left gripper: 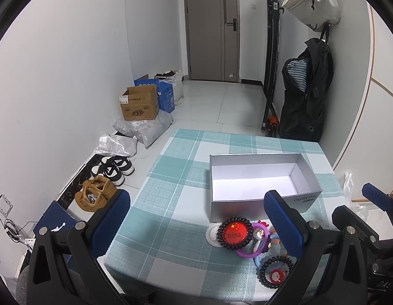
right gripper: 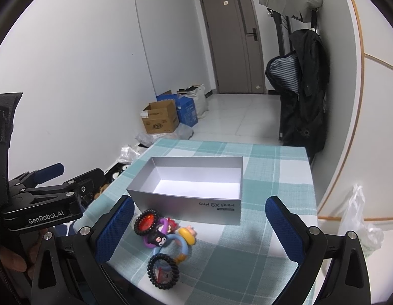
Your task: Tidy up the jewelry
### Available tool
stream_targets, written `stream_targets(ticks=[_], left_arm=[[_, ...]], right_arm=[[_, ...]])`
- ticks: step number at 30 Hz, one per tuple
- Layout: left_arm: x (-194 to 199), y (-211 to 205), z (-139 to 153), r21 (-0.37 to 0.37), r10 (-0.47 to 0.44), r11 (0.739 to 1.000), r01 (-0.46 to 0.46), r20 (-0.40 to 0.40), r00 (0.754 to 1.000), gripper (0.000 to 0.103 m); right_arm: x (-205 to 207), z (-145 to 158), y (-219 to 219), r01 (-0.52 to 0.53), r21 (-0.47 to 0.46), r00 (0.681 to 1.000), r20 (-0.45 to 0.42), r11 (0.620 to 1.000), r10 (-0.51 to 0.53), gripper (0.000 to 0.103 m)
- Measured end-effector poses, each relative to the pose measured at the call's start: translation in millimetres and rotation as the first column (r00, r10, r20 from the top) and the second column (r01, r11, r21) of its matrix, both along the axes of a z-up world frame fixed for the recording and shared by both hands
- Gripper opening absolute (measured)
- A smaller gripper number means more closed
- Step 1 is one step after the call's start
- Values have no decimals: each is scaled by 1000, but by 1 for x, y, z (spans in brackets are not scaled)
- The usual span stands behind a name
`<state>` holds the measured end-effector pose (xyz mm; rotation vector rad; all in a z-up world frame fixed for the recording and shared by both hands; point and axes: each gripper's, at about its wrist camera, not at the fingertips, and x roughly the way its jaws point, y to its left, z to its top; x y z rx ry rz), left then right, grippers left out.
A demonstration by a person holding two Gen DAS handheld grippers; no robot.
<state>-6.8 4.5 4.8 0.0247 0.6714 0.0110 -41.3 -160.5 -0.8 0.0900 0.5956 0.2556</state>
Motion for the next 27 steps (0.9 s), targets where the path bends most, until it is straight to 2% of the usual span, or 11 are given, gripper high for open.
stream_targets(ticks=[27], left_arm=[[2, -1, -8, -2, -3, 1000, 3, -39, 999, 102]], right_arm=[[-2, 1, 5, -15, -28, 1000, 15, 1000, 15, 103]])
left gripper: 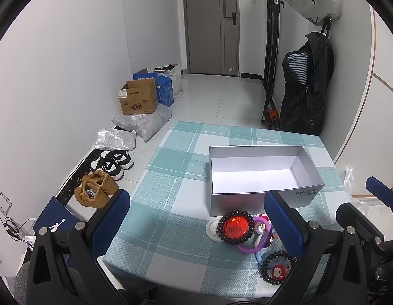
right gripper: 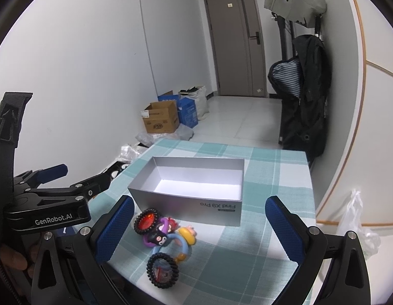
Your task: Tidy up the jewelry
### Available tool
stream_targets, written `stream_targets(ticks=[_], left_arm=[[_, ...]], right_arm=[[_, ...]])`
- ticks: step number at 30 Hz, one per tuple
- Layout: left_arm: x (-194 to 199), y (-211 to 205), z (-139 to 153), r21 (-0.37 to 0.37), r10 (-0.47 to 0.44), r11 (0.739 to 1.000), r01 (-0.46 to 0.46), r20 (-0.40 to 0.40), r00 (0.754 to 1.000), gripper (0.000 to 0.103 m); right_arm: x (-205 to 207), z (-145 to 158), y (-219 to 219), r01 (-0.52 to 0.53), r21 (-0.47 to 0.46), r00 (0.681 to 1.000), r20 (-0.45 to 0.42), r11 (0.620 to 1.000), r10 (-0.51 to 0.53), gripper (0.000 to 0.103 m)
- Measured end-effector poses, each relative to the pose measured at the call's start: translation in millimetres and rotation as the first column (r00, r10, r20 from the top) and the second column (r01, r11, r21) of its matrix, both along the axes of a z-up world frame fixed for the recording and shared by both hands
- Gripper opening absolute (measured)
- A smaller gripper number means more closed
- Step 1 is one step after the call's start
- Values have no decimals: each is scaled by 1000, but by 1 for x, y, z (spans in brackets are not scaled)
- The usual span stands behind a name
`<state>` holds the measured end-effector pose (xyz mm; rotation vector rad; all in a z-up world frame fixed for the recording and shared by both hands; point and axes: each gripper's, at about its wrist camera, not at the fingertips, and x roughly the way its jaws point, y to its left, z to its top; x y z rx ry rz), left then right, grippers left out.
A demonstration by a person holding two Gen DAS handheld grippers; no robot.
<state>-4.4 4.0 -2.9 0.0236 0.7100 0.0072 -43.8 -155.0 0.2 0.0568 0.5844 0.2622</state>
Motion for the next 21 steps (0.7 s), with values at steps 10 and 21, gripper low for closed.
stream_targets(ticks=[10, 21], left_arm=[[3, 3, -4, -10, -7, 1000, 7, -22, 1000, 102], [12, 30, -8, -38, 49, 998, -52, -79, 996, 102]], right_arm=[[6, -9, 0, -39, 38, 998, -52, 999, 41, 103], [14, -50, 21, -170, 77, 949, -257, 982, 185, 96]])
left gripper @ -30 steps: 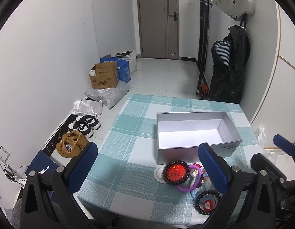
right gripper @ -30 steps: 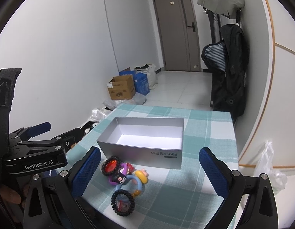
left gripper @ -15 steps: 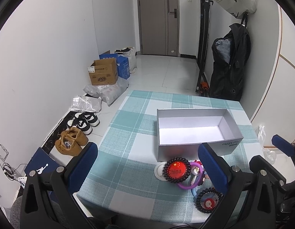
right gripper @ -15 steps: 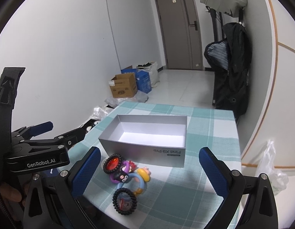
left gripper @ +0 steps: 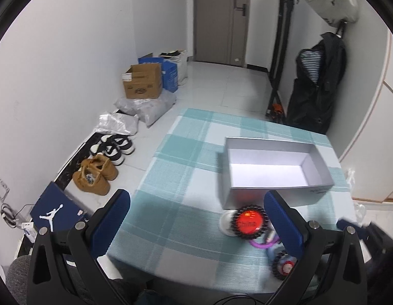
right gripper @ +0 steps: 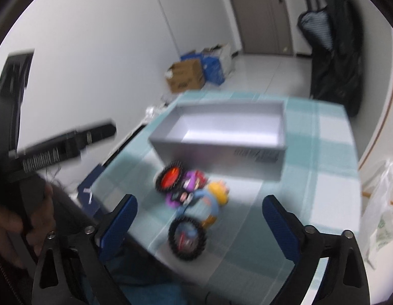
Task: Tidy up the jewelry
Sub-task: 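Lower the right tool onto the pile and grasp a black coil hair tie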
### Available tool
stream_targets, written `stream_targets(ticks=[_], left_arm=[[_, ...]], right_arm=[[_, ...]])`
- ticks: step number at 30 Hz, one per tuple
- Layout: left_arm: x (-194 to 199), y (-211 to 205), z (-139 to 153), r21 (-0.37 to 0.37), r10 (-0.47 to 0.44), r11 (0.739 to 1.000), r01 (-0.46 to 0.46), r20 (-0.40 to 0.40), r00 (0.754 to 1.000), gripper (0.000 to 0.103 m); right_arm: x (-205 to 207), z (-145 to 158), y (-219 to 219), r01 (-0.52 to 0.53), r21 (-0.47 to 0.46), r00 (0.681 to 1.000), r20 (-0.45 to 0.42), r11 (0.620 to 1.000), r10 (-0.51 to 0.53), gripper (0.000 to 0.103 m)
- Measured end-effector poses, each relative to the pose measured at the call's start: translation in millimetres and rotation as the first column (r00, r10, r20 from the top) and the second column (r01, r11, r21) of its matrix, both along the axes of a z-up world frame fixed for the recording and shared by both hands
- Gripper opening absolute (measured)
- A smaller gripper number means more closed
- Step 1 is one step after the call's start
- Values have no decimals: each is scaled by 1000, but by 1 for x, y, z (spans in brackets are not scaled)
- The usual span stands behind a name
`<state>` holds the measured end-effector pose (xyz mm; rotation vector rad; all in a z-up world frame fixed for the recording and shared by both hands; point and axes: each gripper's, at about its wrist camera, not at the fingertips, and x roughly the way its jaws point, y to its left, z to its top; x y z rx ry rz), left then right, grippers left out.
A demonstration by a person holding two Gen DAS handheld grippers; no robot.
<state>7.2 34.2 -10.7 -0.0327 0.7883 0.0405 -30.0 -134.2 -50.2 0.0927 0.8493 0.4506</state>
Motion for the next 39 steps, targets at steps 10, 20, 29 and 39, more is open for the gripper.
stream_targets(ticks=[10, 20, 29, 39], left_arm=[[9, 16, -13, 19, 45, 999, -44, -44, 998, 102], [11, 19, -14, 0, 42, 999, -42, -70, 997, 102], [12, 21, -15, -8, 49, 999, -49, -80, 996, 102], [14, 20, -20, -3, 45, 999, -46, -100, 994, 102]], right_arm=[[-5, -33, 38, -65, -171, 996, -68, 983, 54, 78], [-13, -43, 47, -87, -278, 995, -64, 957, 72, 49], [-14, -39, 46, -93, -268, 995, -63, 959, 79, 38], [-7, -27, 25, -55, -131, 996, -78, 990, 45, 15]])
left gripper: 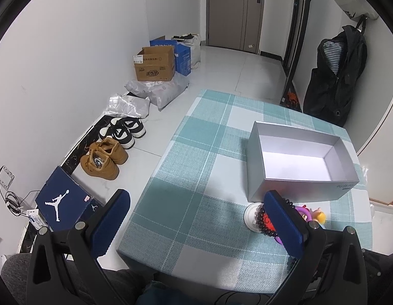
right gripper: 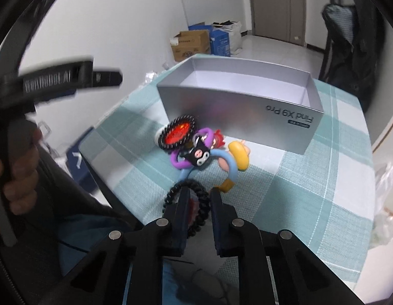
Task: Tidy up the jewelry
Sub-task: 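Lower the right tool onto the pile and grasp a black coil hair tie, then lift the black coil with the right tool while the left tool grasps another black coil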
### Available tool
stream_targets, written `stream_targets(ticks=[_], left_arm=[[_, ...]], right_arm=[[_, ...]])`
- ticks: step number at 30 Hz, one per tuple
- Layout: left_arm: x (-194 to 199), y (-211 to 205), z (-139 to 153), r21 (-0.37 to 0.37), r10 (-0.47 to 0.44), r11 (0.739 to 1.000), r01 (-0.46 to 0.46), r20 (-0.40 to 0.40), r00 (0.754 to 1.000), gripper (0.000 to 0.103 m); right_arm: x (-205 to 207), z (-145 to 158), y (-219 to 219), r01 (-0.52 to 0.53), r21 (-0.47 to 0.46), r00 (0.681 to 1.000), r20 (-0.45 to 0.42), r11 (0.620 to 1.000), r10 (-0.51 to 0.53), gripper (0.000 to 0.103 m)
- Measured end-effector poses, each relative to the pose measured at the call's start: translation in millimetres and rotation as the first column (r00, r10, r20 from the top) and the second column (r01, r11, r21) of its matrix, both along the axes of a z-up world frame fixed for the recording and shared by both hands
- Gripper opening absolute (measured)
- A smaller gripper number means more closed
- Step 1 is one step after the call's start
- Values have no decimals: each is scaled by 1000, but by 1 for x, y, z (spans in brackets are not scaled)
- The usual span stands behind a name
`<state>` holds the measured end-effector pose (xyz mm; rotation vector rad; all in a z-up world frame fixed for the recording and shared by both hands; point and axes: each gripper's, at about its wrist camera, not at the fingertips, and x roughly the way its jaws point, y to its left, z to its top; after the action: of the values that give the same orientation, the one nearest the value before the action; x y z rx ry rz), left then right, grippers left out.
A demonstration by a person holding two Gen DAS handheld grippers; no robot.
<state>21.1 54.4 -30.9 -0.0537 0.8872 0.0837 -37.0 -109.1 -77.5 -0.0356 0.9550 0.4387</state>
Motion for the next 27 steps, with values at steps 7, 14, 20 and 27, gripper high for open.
stream_targets(ticks=[7, 14, 20, 27], left_arm=[[2, 0, -6, -4, 5, 1000, -5, -30, 1000, 102], [3, -4, -8, 4, -1, 1000, 2, -39, 999, 102], [4, -3, -10, 3, 0, 1000, 0, -50, 999, 102], [5, -4, -11, -1, -9, 1000, 9, -55, 998, 102]], right_arm=[[4, -3, 1, -4, -10, 1000, -12, 1000, 4, 14], [13, -6, -7, 17, 63, 997, -73, 998, -13, 13], [21, -3, -22, 65, 149, 993, -105, 987, -50, 9], [25, 4, -38, 109, 221, 991, -104, 969, -88, 9]])
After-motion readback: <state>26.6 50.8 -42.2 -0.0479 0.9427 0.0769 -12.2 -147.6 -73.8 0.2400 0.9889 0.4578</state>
